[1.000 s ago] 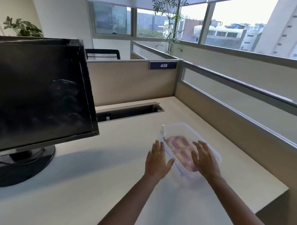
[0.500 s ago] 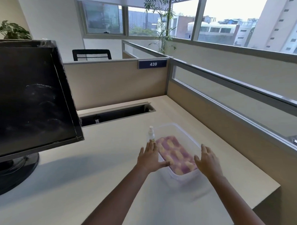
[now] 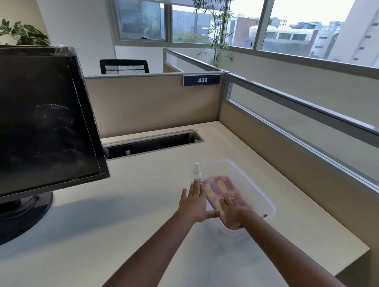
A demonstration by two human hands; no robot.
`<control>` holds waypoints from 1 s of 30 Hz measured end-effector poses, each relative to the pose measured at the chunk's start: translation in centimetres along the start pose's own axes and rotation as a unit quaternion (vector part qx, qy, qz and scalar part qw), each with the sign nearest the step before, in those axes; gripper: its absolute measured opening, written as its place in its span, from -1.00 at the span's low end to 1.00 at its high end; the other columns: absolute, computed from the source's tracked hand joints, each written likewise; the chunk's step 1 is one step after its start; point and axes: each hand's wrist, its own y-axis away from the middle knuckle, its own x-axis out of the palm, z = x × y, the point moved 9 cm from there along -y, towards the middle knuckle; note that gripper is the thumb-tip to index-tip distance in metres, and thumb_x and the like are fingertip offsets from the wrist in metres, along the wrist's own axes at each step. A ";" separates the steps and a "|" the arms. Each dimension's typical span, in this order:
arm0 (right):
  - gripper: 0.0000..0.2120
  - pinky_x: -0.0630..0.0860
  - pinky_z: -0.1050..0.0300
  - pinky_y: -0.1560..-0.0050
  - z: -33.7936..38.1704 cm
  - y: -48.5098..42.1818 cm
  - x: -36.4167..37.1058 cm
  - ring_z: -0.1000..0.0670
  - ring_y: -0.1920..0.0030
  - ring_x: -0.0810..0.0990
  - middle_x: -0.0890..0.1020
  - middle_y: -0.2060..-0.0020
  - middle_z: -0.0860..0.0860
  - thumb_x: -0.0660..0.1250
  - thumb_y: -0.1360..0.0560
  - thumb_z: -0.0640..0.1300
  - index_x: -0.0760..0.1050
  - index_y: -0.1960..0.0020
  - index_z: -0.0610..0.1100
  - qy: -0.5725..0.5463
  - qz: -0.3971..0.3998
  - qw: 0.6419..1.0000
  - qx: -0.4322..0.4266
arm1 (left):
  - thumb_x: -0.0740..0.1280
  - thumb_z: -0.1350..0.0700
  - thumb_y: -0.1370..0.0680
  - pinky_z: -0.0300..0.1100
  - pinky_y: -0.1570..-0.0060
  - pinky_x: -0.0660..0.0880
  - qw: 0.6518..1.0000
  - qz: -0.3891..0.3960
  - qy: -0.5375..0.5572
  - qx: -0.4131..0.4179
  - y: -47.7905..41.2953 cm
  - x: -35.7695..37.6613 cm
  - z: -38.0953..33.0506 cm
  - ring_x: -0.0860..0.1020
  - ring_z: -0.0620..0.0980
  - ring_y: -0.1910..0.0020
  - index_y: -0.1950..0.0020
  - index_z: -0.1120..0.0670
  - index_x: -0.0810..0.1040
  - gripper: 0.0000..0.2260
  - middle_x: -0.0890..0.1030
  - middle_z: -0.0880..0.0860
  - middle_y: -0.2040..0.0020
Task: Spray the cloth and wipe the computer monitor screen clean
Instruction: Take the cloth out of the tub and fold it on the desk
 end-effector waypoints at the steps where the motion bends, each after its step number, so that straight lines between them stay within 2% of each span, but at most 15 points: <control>1: -0.25 -0.02 -0.18 -0.50 -0.1 -0.1 0.0 -0.21 -0.50 -0.23 -0.22 -0.50 -0.23 0.14 -0.55 -0.07 -0.29 -0.48 -0.31 -0.010 0.005 1.000 0.005 | 0.14 -0.32 -0.46 0.08 -0.47 -0.21 1.000 0.001 0.000 0.000 0.0 0.0 0.0 -0.21 0.10 -0.52 -0.46 0.24 -0.26 -0.09 -0.25 0.22 -0.51; 5: -0.19 0.04 -0.07 -0.50 -0.7 -0.3 -0.4 -0.24 -0.51 -0.10 -0.12 -0.50 -0.26 0.27 -0.52 -0.09 -0.22 -0.47 -0.33 -0.036 -0.004 0.999 0.017 | 0.12 -0.31 -0.47 0.09 -0.47 -0.20 1.000 0.000 -0.004 0.001 0.1 -0.1 -0.1 -0.21 0.10 -0.52 -0.47 0.24 -0.26 -0.10 -0.25 0.22 -0.52; 8: -0.46 0.24 -0.07 -0.41 -0.2 -0.1 -0.8 -0.16 -0.47 0.18 0.14 -0.49 -0.19 0.15 -0.59 -0.11 0.06 -0.48 -0.24 -0.011 -0.019 1.000 -0.008 | 0.13 -0.32 -0.46 0.09 -0.47 -0.20 1.000 0.000 -0.001 -0.002 0.3 0.0 0.0 -0.21 0.10 -0.52 -0.46 0.24 -0.26 -0.09 -0.26 0.22 -0.51; 10: -0.51 0.38 -0.06 -0.27 -0.3 -0.1 -1.6 -0.15 -0.38 0.34 0.30 -0.42 -0.16 0.22 -0.55 -0.09 0.20 -0.43 -0.20 -0.029 -0.065 0.997 -0.017 | 0.14 -0.32 -0.45 0.09 -0.47 -0.20 1.000 -0.003 0.010 -0.004 0.3 -0.1 0.1 -0.21 0.10 -0.52 -0.47 0.23 -0.27 -0.08 -0.27 0.21 -0.51; 12: -0.44 0.44 0.09 -0.17 -0.5 0.0 -2.8 -0.13 -0.27 0.43 0.39 -0.34 -0.16 0.36 -0.46 -0.14 0.25 -0.39 -0.21 -0.064 -0.100 0.993 -0.018 | 0.15 -0.33 -0.45 0.09 -0.47 -0.20 1.000 -0.005 0.020 -0.004 0.4 -0.1 0.0 -0.21 0.09 -0.52 -0.47 0.23 -0.27 -0.07 -0.27 0.21 -0.51; 13: -0.44 0.48 0.14 -0.01 -0.7 0.1 -3.3 -0.12 -0.15 0.48 0.45 -0.27 -0.17 0.38 -0.43 -0.19 0.27 -0.36 -0.21 -0.097 -0.110 0.989 -0.018 | 0.15 -0.33 -0.44 0.09 -0.47 -0.20 1.000 -0.006 0.024 -0.003 0.4 -0.1 0.0 -0.21 0.09 -0.52 -0.47 0.23 -0.27 -0.07 -0.27 0.21 -0.51; 15: -0.50 0.45 0.20 0.27 -1.3 0.8 -4.3 -0.09 0.08 0.49 0.54 -0.11 -0.17 0.37 -0.40 -0.23 0.32 -0.31 -0.17 -0.128 -0.134 0.983 -0.017 | 0.16 -0.32 -0.44 0.08 -0.47 -0.20 0.999 -0.009 0.034 -0.004 0.5 -0.1 0.0 -0.21 0.08 -0.52 -0.47 0.24 -0.26 -0.06 -0.27 0.20 -0.52; 17: -0.60 0.41 0.33 0.37 -2.2 2.2 -6.1 -0.01 0.18 0.51 0.58 0.00 -0.11 0.28 -0.43 -0.26 0.37 -0.26 -0.11 -0.190 -0.201 0.961 -0.012 | 0.17 -0.32 -0.44 0.08 -0.47 -0.20 0.999 -0.011 0.044 -0.004 0.6 -0.1 0.0 -0.21 0.07 -0.52 -0.47 0.24 -0.26 -0.06 -0.27 0.19 -0.52; 19: -0.64 0.38 0.28 0.32 -3.1 3.5 -7.6 -0.03 0.18 0.53 0.60 0.06 -0.08 0.20 -0.43 -0.30 0.43 -0.20 -0.09 -0.244 -0.249 0.937 -0.005 | 0.18 -0.32 -0.44 0.09 -0.47 -0.20 0.999 -0.014 0.047 -0.005 0.5 -0.2 0.1 -0.21 0.07 -0.52 -0.47 0.24 -0.25 -0.06 -0.26 0.19 -0.52; 21: -0.64 0.32 0.19 0.21 -3.6 5.0 -9.2 -0.08 0.17 0.49 0.59 0.12 -0.09 0.22 -0.41 -0.31 0.46 -0.18 -0.11 -0.271 -0.293 0.917 -0.001 | 0.17 -0.32 -0.45 0.10 -0.48 -0.19 0.999 -0.017 0.045 -0.004 0.6 -0.3 0.0 -0.21 0.07 -0.52 -0.48 0.24 -0.22 -0.08 -0.24 0.20 -0.52; 24: -0.64 0.30 0.19 0.19 -3.3 7.4 -11.0 -0.05 0.17 0.47 0.61 0.10 -0.12 0.27 -0.40 -0.31 0.47 -0.18 -0.12 -0.315 -0.340 0.886 -0.024 | 0.12 -0.26 -0.50 0.11 -0.48 -0.11 0.994 -0.053 0.091 0.009 0.8 -1.2 -0.3 -0.10 0.10 -0.53 -0.46 0.23 0.04 -0.26 -0.07 0.21 -0.54; 26: -0.64 0.36 0.20 0.24 -2.2 9.4 -12.1 -0.06 0.22 0.54 0.62 0.15 -0.10 0.27 -0.42 -0.30 0.46 -0.20 -0.09 -0.329 -0.368 0.868 -0.056 | 0.06 -0.22 -0.54 0.11 -0.45 0.09 0.969 -0.116 0.217 0.006 1.4 -2.7 -0.4 0.14 0.17 -0.47 -0.31 0.20 0.30 -0.44 0.25 0.25 -0.44; 27: -0.64 0.41 0.22 0.31 -1.5 10.4 -12.4 -0.03 0.30 0.59 0.62 0.21 -0.08 0.25 -0.43 -0.30 0.46 -0.19 -0.07 -0.341 -0.378 0.857 -0.076 | 0.02 -0.21 -0.56 0.10 -0.40 0.19 0.943 -0.146 0.298 -0.001 1.8 -3.6 -0.4 0.25 0.20 -0.42 -0.27 0.16 0.36 -0.49 0.34 0.25 -0.38; 29: -0.63 0.49 0.24 0.41 0.3 12.1 -12.8 0.05 0.44 0.61 0.60 0.29 -0.05 0.22 -0.45 -0.32 0.46 -0.19 -0.01 -0.363 -0.388 0.839 -0.115 | -0.05 -0.21 -0.57 0.05 -0.37 0.26 0.876 -0.178 0.448 -0.008 2.6 -5.0 -0.5 0.35 0.20 -0.36 -0.34 0.08 0.35 -0.49 0.39 0.19 -0.38; 30: -0.61 0.53 0.20 0.37 1.3 12.8 -12.8 0.02 0.41 0.62 0.60 0.25 -0.04 0.22 -0.45 -0.33 0.45 -0.20 0.00 -0.356 -0.397 0.836 -0.131 | -0.08 -0.20 -0.57 0.04 -0.36 0.29 0.844 -0.189 0.501 -0.007 2.8 -5.6 -0.5 0.39 0.17 -0.33 -0.36 0.07 0.33 -0.48 0.42 0.18 -0.36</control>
